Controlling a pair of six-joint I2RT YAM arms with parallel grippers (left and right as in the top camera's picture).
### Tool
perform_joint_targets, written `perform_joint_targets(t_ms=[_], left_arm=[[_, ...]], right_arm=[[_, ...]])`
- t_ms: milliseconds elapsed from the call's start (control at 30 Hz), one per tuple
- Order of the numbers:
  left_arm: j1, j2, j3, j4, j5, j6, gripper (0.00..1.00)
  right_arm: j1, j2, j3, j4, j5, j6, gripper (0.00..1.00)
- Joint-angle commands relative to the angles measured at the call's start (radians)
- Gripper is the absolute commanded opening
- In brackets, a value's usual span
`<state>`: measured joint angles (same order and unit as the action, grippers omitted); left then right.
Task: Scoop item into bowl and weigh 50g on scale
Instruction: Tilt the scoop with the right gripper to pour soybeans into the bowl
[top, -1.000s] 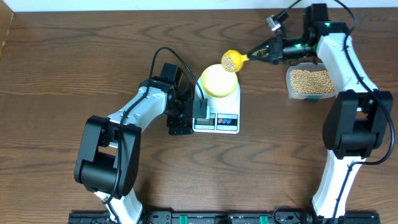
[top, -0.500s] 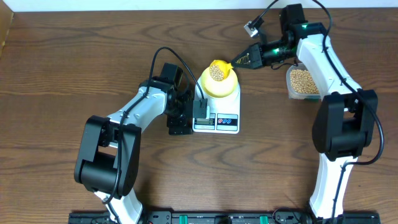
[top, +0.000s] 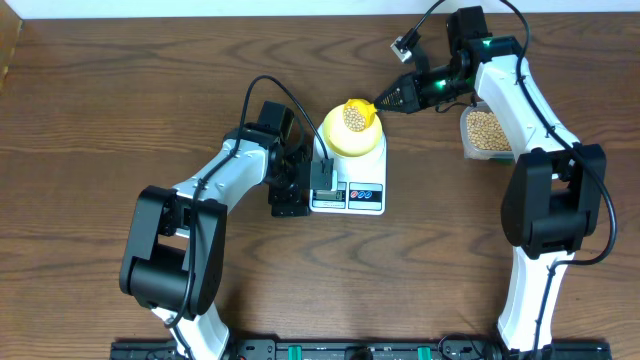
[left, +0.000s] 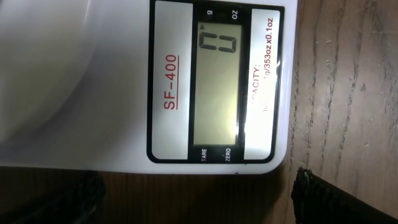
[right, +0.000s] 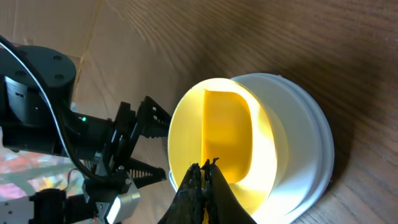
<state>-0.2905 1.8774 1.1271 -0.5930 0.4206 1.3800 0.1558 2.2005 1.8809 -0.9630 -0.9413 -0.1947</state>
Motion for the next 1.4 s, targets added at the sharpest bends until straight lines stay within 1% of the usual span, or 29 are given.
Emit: perform_joint_targets(t_ms=[0,267,500,800,1000,1367], left_arm=[[0.0,0.006,-0.013,0.001,0.035,-0.008,0.97],[0.0,0.006,-0.013,0.001,0.035,-0.008,0.97],[0.0,0.006,-0.013,0.001,0.035,-0.008,0.98],[0.0,0.006,-0.013,0.001,0.035,-0.008,0.98],[0.0,0.006,-0.013,0.001,0.035,-0.008,0.98],[0.0,0.006,-0.013,0.001,0.035,-0.008,0.98]], right_arm=[[0.019,0.004,0.002,0.002,0.002,-0.06,0.01],[0.064,0.004,0.002,0.008,0.195,-0.078,0.01],[0.114,0.004,0.002,0.006,0.212,-0.179,0.01],[0.154,0.004,0.002,0.006,0.361,-0.188,0.01],[0.159,0.004,0.002,0.002,0.39,-0.189,0.01],[0.16,-0.038,0.002,-0.047,0.389,-0.252,0.01]])
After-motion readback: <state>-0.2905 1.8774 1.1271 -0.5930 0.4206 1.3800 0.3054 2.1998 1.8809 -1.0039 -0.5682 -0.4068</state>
